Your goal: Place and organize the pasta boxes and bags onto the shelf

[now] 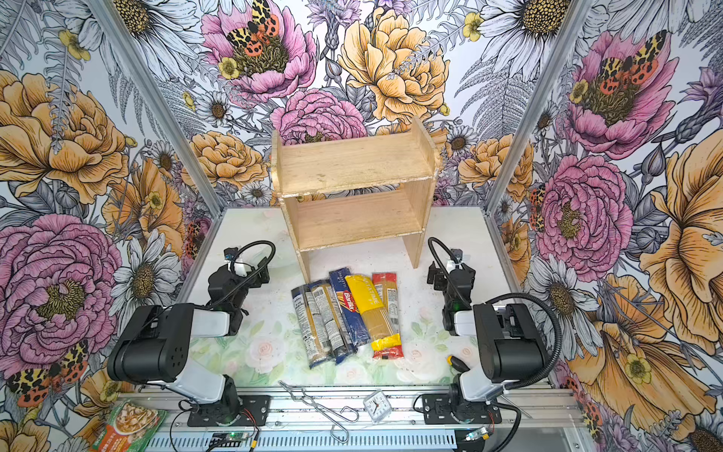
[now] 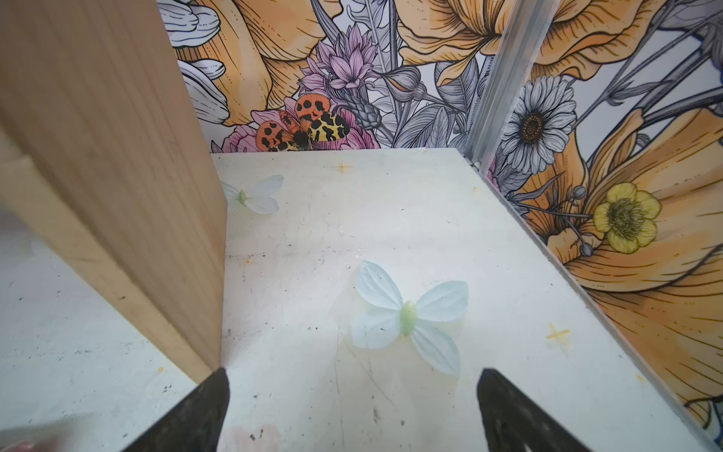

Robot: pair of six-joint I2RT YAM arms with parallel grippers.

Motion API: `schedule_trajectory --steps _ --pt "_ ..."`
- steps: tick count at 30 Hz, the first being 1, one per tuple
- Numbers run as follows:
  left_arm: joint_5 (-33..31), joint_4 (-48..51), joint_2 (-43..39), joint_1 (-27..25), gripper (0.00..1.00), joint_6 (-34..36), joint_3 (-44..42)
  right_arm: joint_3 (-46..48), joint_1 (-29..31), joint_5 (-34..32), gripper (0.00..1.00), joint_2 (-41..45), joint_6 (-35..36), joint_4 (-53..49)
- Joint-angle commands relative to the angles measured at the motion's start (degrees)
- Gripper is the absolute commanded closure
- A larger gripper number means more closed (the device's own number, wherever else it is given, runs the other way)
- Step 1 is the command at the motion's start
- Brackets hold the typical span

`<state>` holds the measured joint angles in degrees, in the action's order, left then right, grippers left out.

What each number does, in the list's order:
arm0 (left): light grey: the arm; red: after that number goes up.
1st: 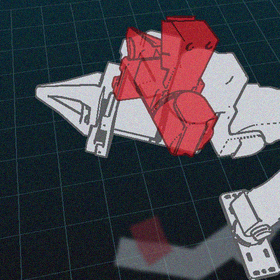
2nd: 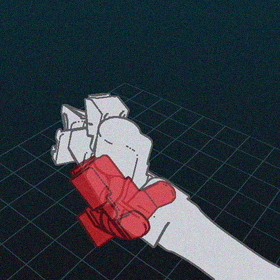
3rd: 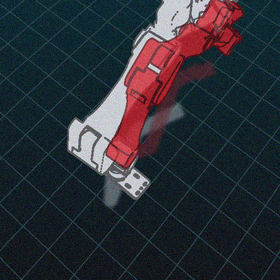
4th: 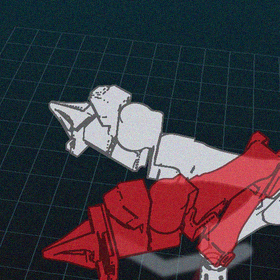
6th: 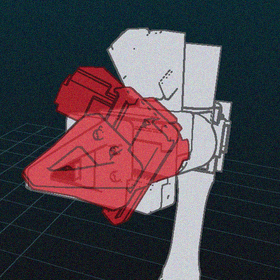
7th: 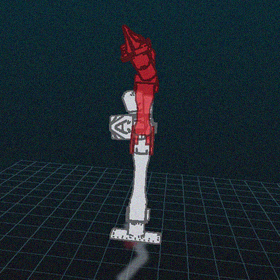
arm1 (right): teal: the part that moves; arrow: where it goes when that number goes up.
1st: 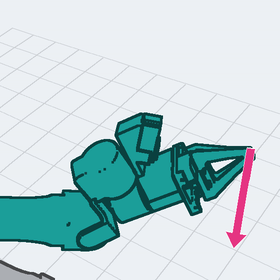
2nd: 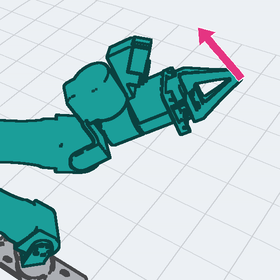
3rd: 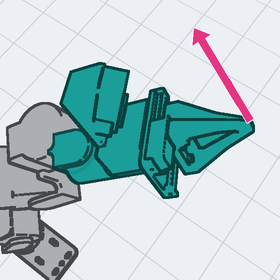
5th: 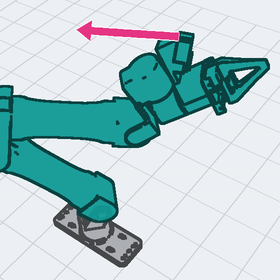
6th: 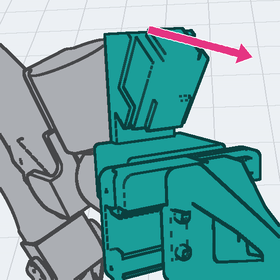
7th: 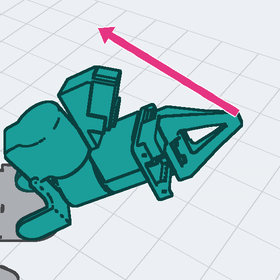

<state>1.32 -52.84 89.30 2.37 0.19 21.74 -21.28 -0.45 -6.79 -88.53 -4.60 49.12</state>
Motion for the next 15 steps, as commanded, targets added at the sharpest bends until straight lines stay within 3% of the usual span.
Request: schedule_trajectory --steps 1,15 --pt "-0.7 -0.42 -0.53 -0.25 0.01 -0.04 0.09 -1.1 -0.17 0.73 0.01 0.23 0.31 1.15" --pt "-0.14 -0.3 -0.54 0.06 0.01 -0.19 0.21 -1.05 -0.17 0.68 0.01 0.29 0.34 1.17"
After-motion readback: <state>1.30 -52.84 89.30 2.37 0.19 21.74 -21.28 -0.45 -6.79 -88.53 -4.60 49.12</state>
